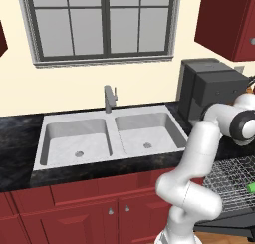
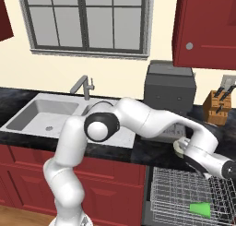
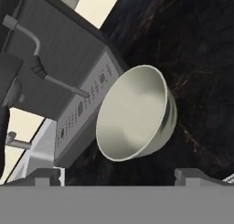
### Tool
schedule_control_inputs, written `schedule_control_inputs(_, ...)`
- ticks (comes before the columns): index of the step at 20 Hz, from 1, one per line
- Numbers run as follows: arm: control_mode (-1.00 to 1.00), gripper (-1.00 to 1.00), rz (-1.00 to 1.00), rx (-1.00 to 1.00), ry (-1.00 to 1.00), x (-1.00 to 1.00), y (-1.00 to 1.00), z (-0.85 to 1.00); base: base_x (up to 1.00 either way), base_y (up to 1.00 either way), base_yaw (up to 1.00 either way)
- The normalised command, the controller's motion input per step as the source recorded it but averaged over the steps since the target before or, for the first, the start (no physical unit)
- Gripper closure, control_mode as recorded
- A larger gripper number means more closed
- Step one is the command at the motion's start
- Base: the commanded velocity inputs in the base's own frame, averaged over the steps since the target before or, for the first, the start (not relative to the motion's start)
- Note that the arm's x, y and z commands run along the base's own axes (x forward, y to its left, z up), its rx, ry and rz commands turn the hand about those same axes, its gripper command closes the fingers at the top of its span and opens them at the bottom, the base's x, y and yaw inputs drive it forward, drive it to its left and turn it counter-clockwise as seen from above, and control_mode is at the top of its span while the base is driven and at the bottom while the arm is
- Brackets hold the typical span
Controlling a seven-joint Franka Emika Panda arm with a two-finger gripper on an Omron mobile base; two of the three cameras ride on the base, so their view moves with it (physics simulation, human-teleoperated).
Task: Pick up the cup and bowl from the counter, place them in the dishwasher, and close the dishwasher door.
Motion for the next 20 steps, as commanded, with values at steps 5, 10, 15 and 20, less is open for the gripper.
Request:
schedule_control_inputs(5,-1.0,-1.0,0.0,0.0,0.04,0.13,0.0,-0.13,0.0,0.0,0.0)
schedule_control_inputs(10,-1.0,-1.0,0.0,0.0,0.06,0.29,0.0,-0.15,0.0,0.0,0.0)
schedule_control_inputs(15,-1.0,-1.0,0.0,0.0,0.06,0.29,0.0,-0.2,0.0,0.0,0.0)
schedule_control_inputs(20,-1.0,-1.0,0.0,0.0,0.05,0.17,0.0,-0.26,0.0,0.0,0.0)
